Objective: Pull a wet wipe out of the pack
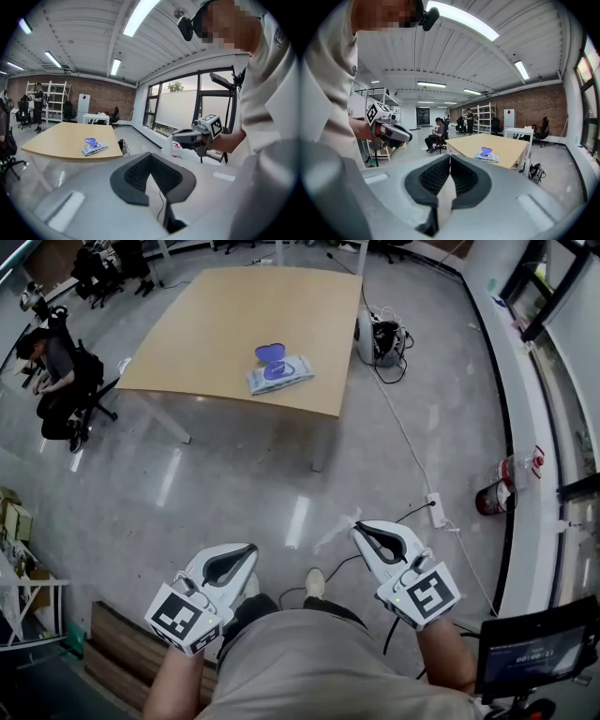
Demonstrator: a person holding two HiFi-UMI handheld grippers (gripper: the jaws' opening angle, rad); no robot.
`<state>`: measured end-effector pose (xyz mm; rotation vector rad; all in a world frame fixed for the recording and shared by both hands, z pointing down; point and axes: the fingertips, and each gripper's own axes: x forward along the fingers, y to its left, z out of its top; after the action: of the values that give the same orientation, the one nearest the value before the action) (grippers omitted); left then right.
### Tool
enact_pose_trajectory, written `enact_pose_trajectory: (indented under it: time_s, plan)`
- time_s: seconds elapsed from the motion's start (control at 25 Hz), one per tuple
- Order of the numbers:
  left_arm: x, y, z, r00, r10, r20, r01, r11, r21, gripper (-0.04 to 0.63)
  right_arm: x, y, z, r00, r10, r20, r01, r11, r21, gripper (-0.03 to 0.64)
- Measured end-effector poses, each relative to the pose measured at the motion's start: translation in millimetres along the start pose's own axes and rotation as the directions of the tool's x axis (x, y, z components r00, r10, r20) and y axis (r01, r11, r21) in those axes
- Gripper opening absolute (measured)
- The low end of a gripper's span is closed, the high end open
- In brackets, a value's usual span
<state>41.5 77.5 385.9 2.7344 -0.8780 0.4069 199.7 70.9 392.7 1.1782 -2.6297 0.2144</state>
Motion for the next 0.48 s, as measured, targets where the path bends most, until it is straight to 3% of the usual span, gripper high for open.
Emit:
enact_pose_trajectory:
  time_s: [0.2,0.48]
  plan:
    - [-23,-25,6,0.998,-0.052,0.047,0.050,0.998,0.040,0.006,-21,36,7,1.000,-0.025,0.019,0.025,0.999,-0.020,0.005]
    - [-96,-35,-3,0.992,-0.111,0.060,0.106,0.992,0.075,0.006,-19,118,26,0.999,-0.041,0.026,0.043,0.997,-0.064,0.006]
